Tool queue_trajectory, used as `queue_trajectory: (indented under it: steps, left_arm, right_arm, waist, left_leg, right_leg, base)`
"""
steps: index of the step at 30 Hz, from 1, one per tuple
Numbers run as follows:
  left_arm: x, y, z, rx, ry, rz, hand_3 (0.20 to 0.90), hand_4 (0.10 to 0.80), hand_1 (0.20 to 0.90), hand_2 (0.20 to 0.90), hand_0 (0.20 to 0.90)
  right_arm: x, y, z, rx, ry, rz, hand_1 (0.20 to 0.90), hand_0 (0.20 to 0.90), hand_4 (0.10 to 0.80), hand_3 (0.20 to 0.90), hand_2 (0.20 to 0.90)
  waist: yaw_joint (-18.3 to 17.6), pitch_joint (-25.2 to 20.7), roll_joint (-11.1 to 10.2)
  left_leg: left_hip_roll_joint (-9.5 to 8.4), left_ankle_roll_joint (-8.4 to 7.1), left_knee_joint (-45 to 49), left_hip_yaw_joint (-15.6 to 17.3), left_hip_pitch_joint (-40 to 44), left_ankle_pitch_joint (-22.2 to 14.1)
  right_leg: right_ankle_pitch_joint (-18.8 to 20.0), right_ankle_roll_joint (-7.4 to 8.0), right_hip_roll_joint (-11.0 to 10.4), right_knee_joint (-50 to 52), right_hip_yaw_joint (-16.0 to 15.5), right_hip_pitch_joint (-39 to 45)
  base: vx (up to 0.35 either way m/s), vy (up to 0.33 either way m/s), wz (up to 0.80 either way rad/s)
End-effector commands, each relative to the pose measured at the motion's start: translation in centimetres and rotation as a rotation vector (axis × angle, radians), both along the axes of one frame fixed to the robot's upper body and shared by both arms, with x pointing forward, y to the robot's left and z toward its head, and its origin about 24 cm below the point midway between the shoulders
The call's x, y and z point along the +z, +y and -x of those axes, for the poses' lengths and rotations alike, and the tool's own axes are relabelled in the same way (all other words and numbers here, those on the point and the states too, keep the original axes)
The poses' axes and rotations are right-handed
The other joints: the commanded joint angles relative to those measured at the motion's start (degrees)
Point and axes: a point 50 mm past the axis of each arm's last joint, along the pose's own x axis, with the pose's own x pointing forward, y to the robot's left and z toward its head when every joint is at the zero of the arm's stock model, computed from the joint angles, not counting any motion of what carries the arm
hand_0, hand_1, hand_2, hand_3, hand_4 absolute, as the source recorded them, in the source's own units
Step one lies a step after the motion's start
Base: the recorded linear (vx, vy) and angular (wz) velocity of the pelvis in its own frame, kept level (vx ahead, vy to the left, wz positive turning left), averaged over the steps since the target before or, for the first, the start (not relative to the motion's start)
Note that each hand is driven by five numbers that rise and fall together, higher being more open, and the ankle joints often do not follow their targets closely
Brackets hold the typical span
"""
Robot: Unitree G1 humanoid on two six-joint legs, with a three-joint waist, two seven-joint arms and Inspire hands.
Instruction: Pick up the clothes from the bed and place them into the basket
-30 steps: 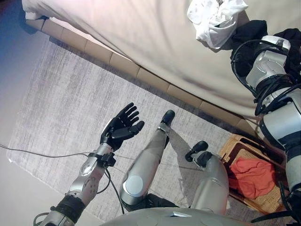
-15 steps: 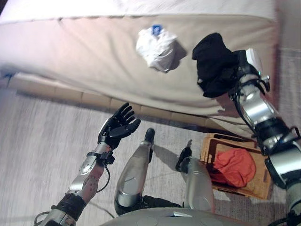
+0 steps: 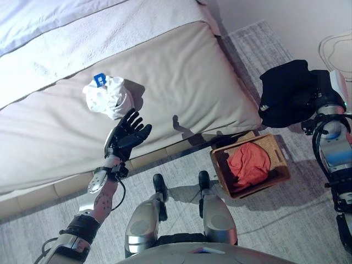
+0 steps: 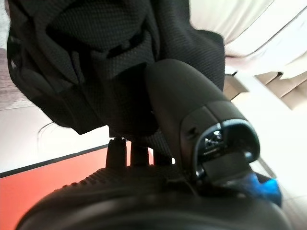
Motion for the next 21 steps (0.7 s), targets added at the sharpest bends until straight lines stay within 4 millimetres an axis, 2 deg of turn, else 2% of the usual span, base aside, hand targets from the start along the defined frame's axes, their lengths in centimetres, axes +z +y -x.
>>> queue_trajectory:
  steps: [1, 8, 14, 15, 19, 21]
  left_arm:
    - [-1.3, -0.6, 1.3, -0.009, -0.004, 0.006, 0.9, 0.8, 0.9, 0.9, 0.9]
    - [-1.9, -1.0, 0.9, -0.028, 0.015, -0.003, 0.9, 0.8, 0.9, 0.9, 0.9]
    - [-2.4, -1.7, 0.6, -0.073, 0.039, -0.017, 0.9, 0.8, 0.9, 0.9, 0.9]
    - [-2.5, -1.8, 0.6, -0.074, 0.04, -0.018, 0.9, 0.8, 0.9, 0.9, 0.9]
    - [-2.9, -2.0, 0.6, -0.088, 0.055, -0.017, 0.9, 0.8, 0.9, 0.9, 0.9]
    - [-3.1, -2.0, 0.6, -0.093, 0.059, -0.016, 0.9, 0.8, 0.9, 0.9, 0.9]
  right_arm:
    - [3.6, 0.0, 0.7, 0.044, -0.124, 0.154, 0.3, 0.3, 0.1, 0.2, 0.3]
    - [-0.5, 0.5, 0.8, 0.106, 0.072, 0.072, 0.3, 0.3, 0.1, 0.2, 0.3]
    - [-5.2, -1.0, 0.8, 0.031, 0.281, -0.042, 0.3, 0.3, 0.1, 0.2, 0.3]
    - [-5.5, -1.1, 0.8, 0.024, 0.297, -0.045, 0.3, 0.3, 0.1, 0.2, 0.3]
    - [-10.1, -2.1, 2.0, -0.071, 0.487, -0.131, 0.3, 0.3, 0.1, 0.2, 0.3]
    - [-11.4, -2.5, 2.6, -0.1, 0.54, -0.149, 0.3, 0.3, 0.1, 0.2, 0.3]
  waist:
    - [-0.55, -14.76, -0.43]
    - [-2.17, -15.9, -0.85]
    - [-1.91, -16.1, -0.8]
    - [-1.93, -16.1, -0.74]
    - [-1.63, -16.43, 0.23]
    - [-1.37, -16.52, 0.55]
  left_leg:
    - [0.11, 0.75, -1.28, -2.62, 1.08, -5.05]
    - [0.74, 0.61, -1.86, -0.64, 2.57, -5.19]
    - [0.88, 0.37, -0.81, -0.17, 3.11, -5.94]
    - [0.9, 0.34, -0.71, -0.15, 3.17, -5.99]
    - [0.96, 0.11, -0.69, -0.16, 4.06, -6.31]
    - [0.96, 0.04, -0.66, -0.25, 4.2, -6.35]
  right_leg:
    - [0.01, -0.37, 3.03, 1.71, -0.01, -2.19]
    - [0.09, -0.31, 3.62, 1.67, 1.41, -1.79]
    - [-0.17, -0.81, 3.84, 1.61, 1.5, -0.86]
    - [-0.18, -0.83, 3.85, 1.62, 1.52, -0.81]
    - [-0.26, -1.0, 3.82, 1.15, 1.47, 0.12]
    - [-0.34, -1.05, 3.8, 1.07, 1.44, 0.37]
  base:
    - [0.025, -0.036, -0.22]
    - [0.03, -0.034, -0.16]
    - [0.003, -0.017, -0.05]
    - [0.0, 0.0, 0.0]
    - [0.014, -0.008, -0.02]
    - [0.019, -0.013, -0.04]
